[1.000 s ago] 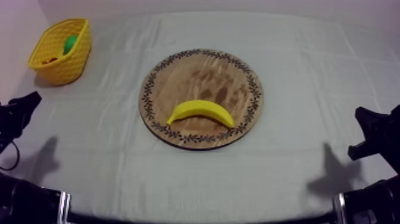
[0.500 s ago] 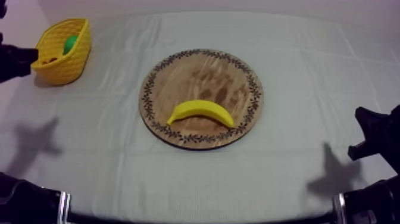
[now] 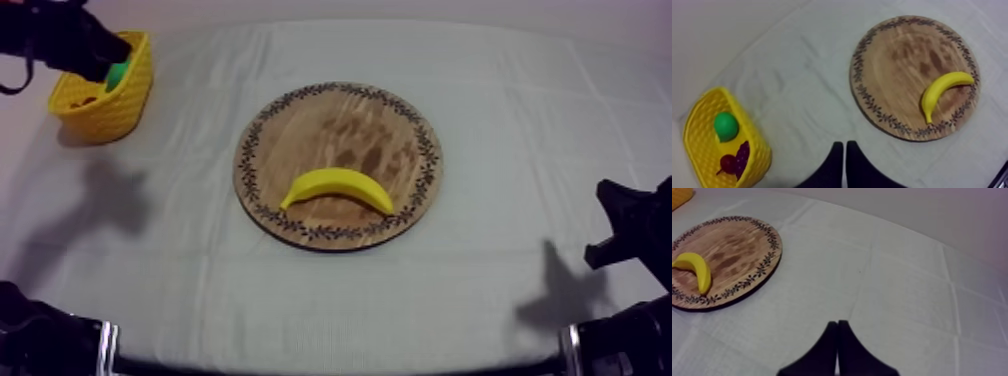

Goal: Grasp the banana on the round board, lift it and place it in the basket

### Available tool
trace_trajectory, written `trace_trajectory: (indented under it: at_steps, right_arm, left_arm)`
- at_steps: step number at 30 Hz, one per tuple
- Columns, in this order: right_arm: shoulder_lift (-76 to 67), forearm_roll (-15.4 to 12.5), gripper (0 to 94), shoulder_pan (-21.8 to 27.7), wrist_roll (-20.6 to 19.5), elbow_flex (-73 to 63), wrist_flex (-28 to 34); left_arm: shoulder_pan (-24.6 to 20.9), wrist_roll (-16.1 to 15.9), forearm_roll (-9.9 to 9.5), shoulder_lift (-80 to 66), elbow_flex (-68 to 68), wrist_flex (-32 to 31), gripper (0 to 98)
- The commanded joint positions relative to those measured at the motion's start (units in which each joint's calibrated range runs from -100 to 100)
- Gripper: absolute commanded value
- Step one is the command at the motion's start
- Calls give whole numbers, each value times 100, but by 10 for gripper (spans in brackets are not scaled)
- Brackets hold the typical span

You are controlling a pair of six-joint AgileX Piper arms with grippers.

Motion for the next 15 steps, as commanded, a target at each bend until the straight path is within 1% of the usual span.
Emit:
trace_trajectory:
  at_steps: [1,3,5,15]
  right_arm:
    - [3,0,2,0,0,-3,1]
    - [3,0,2,0,2,-3,1]
    - [3,0,2,0,2,-3,1]
    - [3,0,2,0,0,-3,1]
  left_arm:
    - [507,54,-131,293,-83,43,1]
    - [777,110,-223,447,-147,58,1]
    - [1003,144,-274,588,-216,77,1]
    - [1834,174,-348,1509,-809,245,1]
